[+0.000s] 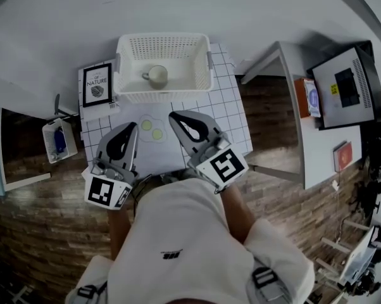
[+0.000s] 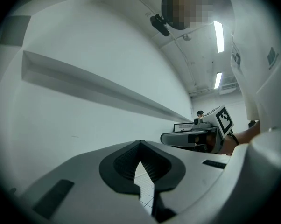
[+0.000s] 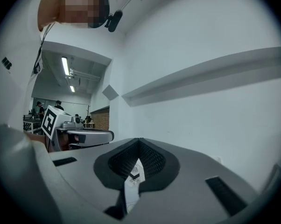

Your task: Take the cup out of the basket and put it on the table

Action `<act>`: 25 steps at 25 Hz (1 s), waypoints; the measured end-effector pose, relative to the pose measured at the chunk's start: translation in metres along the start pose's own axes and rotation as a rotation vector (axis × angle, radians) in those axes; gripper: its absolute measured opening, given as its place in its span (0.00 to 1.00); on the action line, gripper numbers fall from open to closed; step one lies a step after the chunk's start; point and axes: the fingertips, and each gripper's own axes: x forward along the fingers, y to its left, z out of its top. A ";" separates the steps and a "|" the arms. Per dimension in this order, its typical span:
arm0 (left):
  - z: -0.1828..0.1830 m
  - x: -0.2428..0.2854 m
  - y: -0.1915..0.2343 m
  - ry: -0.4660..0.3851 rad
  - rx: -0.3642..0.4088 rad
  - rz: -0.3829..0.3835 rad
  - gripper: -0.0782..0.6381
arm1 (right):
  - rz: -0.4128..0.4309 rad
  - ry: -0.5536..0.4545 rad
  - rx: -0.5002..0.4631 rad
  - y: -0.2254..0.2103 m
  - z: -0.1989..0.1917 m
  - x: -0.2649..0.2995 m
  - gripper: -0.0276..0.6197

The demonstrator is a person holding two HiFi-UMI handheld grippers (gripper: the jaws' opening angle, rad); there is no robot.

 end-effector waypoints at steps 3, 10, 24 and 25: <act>-0.002 0.008 0.009 0.001 -0.007 0.001 0.12 | -0.007 0.004 -0.017 -0.011 0.000 0.008 0.06; -0.010 0.033 0.023 0.021 -0.014 0.026 0.12 | 0.003 0.011 -0.007 -0.040 -0.006 0.019 0.06; -0.033 0.079 0.046 0.074 -0.048 0.066 0.12 | 0.062 0.055 -0.012 -0.088 -0.025 0.048 0.06; -0.035 0.082 0.048 0.078 -0.051 0.068 0.12 | 0.066 0.058 -0.015 -0.092 -0.026 0.051 0.06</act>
